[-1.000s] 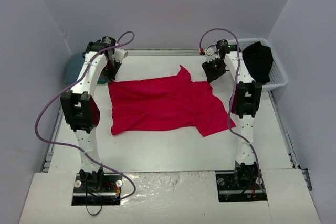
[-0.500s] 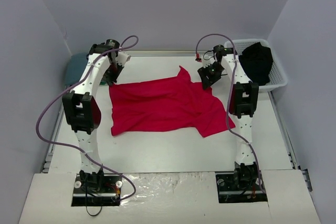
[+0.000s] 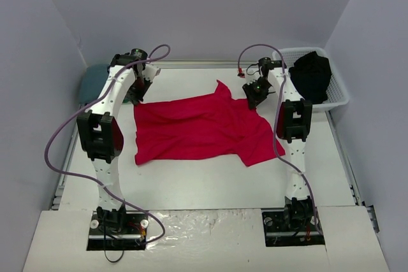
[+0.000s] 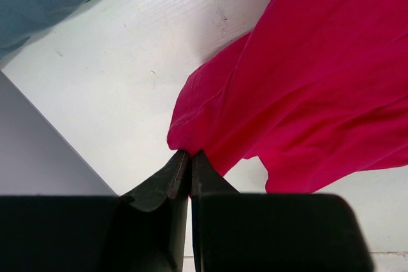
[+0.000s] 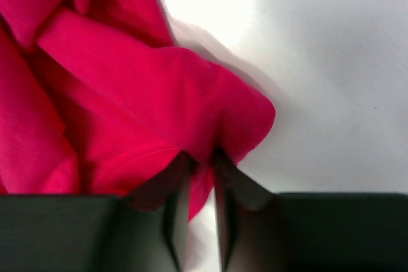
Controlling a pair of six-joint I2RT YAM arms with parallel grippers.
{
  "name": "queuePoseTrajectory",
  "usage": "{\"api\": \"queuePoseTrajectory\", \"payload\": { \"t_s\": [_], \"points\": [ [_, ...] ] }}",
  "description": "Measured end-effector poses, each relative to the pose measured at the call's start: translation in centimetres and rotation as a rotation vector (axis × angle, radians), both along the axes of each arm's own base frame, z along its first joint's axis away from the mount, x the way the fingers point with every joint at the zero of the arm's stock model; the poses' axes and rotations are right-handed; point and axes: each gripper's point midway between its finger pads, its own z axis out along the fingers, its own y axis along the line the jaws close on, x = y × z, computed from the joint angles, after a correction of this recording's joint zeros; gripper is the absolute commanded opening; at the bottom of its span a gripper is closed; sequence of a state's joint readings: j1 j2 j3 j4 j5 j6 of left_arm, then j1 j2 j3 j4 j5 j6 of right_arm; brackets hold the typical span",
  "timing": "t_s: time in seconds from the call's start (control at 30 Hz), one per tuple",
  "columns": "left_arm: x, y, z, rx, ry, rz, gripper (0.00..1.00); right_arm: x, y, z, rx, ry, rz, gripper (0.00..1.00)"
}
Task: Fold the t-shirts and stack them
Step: Flatten out the tshirt
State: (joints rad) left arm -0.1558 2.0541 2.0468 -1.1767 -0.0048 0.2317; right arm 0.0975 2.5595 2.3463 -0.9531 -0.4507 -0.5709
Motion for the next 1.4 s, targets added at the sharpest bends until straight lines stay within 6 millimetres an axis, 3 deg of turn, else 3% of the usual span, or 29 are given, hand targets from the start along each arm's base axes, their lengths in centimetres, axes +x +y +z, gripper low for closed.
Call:
{"api": "queuePoseTrajectory", "payload": {
  "t_s": [0.03, 0.3, 0.5, 0.67, 0.77, 0.87, 0.93, 1.03, 1.13, 1.2, 1.27, 1.3, 1.33, 1.37, 1.4],
  "points": [
    [0.0, 0.0, 0.0, 0.0, 0.0, 0.0, 0.03, 0.1, 0.0, -0.1, -0.003, 0.0, -0.003, 0.0],
    [0.5, -0.1, 0.6, -0.008, -0.018, 0.0, 0.02, 1.5, -1.3, 0.6, -0.052, -0.045, -0.036, 0.0],
    [4.3, 0.3, 3.4, -0.036, -0.142, 0.025, 0.02, 4.6, -5.5, 3.2, -0.128, -0.171, -0.115, 0.0],
    [7.7, 2.3, 7.0, -0.047, -0.289, 0.067, 0.02, 6.3, -9.1, 8.4, -0.151, -0.309, -0.191, 0.0],
    [8.4, 2.9, 9.5, -0.053, -0.365, 0.076, 0.02, 6.7, -10.0, 13.7, -0.145, -0.42, -0.22, 0.0],
    [8.3, 3.0, 11.4, -0.058, -0.413, 0.077, 0.02, 6.2, -10.0, 20.2, -0.133, -0.551, -0.235, 0.0],
    [7.8, 2.7, 12.4, -0.076, -0.43, 0.064, 0.02, 5.1, -9.9, 24.5, -0.125, -0.633, -0.243, 0.0],
    [6.0, 2.2, 13.7, -0.112, -0.431, 0.027, 0.02, 2.2, -9.2, 29.5, -0.112, -0.715, -0.236, 0.0],
    [3.0, 1.3, 15.1, -0.16, -0.42, -0.036, 0.02, -1.8, -8.9, 32.3, -0.109, -0.742, -0.218, 0.0],
    [0.8, 0.7, 15.5, -0.191, -0.4, -0.086, 0.02, -4.8, -8.7, 32.3, -0.11, -0.717, -0.195, 0.04],
    [-2.1, 0.0, 15.1, -0.223, -0.351, -0.143, 0.02, -8.8, -8.5, 30.7, -0.116, -0.636, -0.159, 0.23],
    [-3.4, -0.4, 14.7, -0.238, -0.322, -0.167, 0.02, -10.3, -8.3, 29.8, -0.114, -0.597, -0.146, 0.4],
    [-4.7, -0.7, 14.0, -0.254, -0.29, -0.192, 0.02, -12.1, -8.2, 28.4, -0.117, -0.546, -0.127, 0.45],
    [-5.9, -1.1, 13.3, -0.272, -0.251, -0.213, 0.02, -13.9, -8.2, 26.9, -0.122, -0.484, -0.107, 0.57],
    [-6.8, -1.4, 12.5, -0.288, -0.217, -0.231, 0.02, -15.5, -8.2, 25.4, -0.125, -0.425, -0.091, 0.58]
  ]
}}
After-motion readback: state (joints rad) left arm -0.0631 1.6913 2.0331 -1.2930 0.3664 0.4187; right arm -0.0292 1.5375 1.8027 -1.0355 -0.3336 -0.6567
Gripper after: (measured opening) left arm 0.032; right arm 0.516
